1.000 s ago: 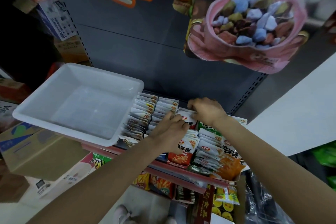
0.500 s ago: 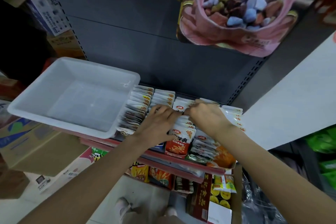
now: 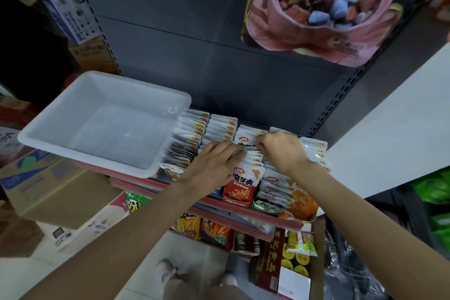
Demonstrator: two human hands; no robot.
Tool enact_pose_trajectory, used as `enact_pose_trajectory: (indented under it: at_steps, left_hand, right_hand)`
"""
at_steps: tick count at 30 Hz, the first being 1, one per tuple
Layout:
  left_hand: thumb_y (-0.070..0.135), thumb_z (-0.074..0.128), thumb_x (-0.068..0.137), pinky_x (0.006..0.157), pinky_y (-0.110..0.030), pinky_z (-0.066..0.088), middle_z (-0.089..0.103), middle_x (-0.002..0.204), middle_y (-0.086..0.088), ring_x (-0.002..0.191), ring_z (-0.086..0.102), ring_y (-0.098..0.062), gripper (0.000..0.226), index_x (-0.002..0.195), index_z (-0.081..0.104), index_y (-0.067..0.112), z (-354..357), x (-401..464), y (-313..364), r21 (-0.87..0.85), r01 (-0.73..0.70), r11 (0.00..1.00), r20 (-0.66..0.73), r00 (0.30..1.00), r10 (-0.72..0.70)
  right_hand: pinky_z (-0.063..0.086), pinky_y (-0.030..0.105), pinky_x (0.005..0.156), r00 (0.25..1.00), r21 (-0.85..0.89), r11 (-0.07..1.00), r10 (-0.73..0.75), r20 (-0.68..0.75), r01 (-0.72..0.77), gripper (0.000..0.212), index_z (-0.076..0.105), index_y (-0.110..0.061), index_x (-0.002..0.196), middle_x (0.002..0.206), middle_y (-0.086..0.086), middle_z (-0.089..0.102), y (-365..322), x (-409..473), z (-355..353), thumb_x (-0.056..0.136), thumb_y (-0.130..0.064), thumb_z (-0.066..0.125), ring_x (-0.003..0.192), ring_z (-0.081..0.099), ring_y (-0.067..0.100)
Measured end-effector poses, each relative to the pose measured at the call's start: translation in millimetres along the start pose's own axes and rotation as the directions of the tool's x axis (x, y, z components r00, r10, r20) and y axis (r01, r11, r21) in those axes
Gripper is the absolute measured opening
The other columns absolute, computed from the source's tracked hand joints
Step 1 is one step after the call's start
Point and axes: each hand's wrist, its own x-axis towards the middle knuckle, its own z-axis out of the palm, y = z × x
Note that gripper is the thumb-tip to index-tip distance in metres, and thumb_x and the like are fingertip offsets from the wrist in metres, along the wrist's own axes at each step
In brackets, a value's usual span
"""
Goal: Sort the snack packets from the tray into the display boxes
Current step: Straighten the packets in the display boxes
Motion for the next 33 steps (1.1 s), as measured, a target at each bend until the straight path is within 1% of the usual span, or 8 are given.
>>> enact_pose_trajectory:
  at_steps: [4,7,11,15,19,24,29,33]
  left_hand:
    - [0.035,0.08,0.066,0.096,-0.034,0.045,0.057,0.128,-0.001,0.118,0.039,-0.017,0.07,0.128,0.057,0.013,-5.1,1.9,-0.4,-0.042,0.046,0.998,0.05,0.998,-0.044]
    - [0.038,0.067,0.081,0.106,-0.033,0.028,0.048,0.136,0.002,0.128,0.034,-0.016,0.06,0.134,0.048,0.017,-6.7,3.3,0.2,-0.184,0.102,0.978,0.112,0.99,-0.082]
    - [0.044,0.072,0.075,0.102,-0.034,0.033,0.051,0.129,0.0,0.123,0.034,-0.015,0.05,0.116,0.058,0.017,-9.0,5.8,-0.4,-0.183,0.103,0.978,0.039,0.994,-0.097]
    - [0.048,0.066,0.078,0.099,-0.033,0.028,0.047,0.132,-0.002,0.124,0.038,-0.02,0.063,0.126,0.045,0.015,-8.3,8.9,3.6,-0.136,0.08,0.987,0.158,0.986,-0.058]
    - [0.054,0.077,0.061,0.085,-0.032,0.032,0.062,0.108,-0.001,0.104,0.054,-0.02,0.068,0.111,0.059,0.013,-3.4,10.3,12.4,-0.024,0.077,0.997,0.189,0.979,-0.071]
    - [0.045,0.076,0.06,0.079,-0.033,0.036,0.063,0.092,0.0,0.093,0.055,-0.019,0.048,0.094,0.064,0.014,-4.5,17.6,17.8,0.038,0.062,0.997,0.122,0.99,-0.067]
    - [0.04,0.079,0.055,0.072,-0.033,0.029,0.061,0.081,-0.001,0.084,0.056,-0.02,0.044,0.085,0.065,0.012,-1.0,12.5,16.9,0.072,0.114,0.991,0.03,0.993,-0.117]
    - [0.041,0.08,0.053,0.074,-0.032,0.033,0.064,0.082,0.0,0.085,0.057,-0.019,0.044,0.085,0.066,0.013,-1.7,16.8,15.0,0.059,0.096,0.994,0.049,0.994,-0.099]
  right_hand:
    - [0.043,0.031,0.062,0.998,0.066,0.997,0.042,0.037,-0.045,0.017,0.061,-0.02,0.097,0.095,0.005,0.066,4.5,6.8,2.5,0.092,-0.013,0.047,0.088,0.062,0.03]
    - [0.047,0.034,0.068,0.995,0.138,0.99,0.002,0.099,-0.016,0.02,0.063,-0.021,0.1,0.095,0.005,0.066,7.1,7.3,-3.7,0.095,-0.025,0.044,0.091,0.061,0.029]
    - [0.045,0.032,0.069,0.993,0.074,0.997,-0.045,0.105,0.037,0.017,0.061,-0.024,0.104,0.1,0.004,0.065,5.7,6.6,-4.4,0.095,-0.03,0.047,0.094,0.061,0.028]
    - [0.034,0.028,0.057,0.997,0.025,0.998,-0.064,-0.052,0.065,0.015,0.063,-0.019,0.093,0.091,0.001,0.065,0.5,1.2,6.7,0.094,-0.023,0.048,0.085,0.063,0.026]
    - [0.024,0.016,0.041,0.948,0.064,0.995,-0.047,-0.313,0.07,0.019,0.059,-0.018,0.059,0.059,-0.004,0.059,-0.7,-6.8,15.9,0.078,-0.015,0.06,0.044,0.056,0.019]
    - [0.031,0.019,0.037,0.912,0.057,0.997,-0.019,-0.41,0.047,0.011,0.066,-0.016,0.071,0.063,-0.004,0.059,2.1,-14.2,15.1,0.081,-0.02,0.064,0.047,0.057,0.018]
    - [0.016,0.015,0.037,0.987,-0.158,0.985,0.038,-0.156,-0.063,0.036,0.056,-0.023,0.051,0.044,-0.006,0.05,-6.4,-10.2,18.8,0.039,-0.014,0.088,0.035,0.047,0.013]
    - [0.033,0.023,0.048,0.995,-0.17,0.985,-0.013,-0.099,-0.004,0.011,0.065,-0.024,0.092,0.079,-0.006,0.065,-7.8,-2.1,17.0,0.083,-0.018,0.064,0.068,0.065,0.017]
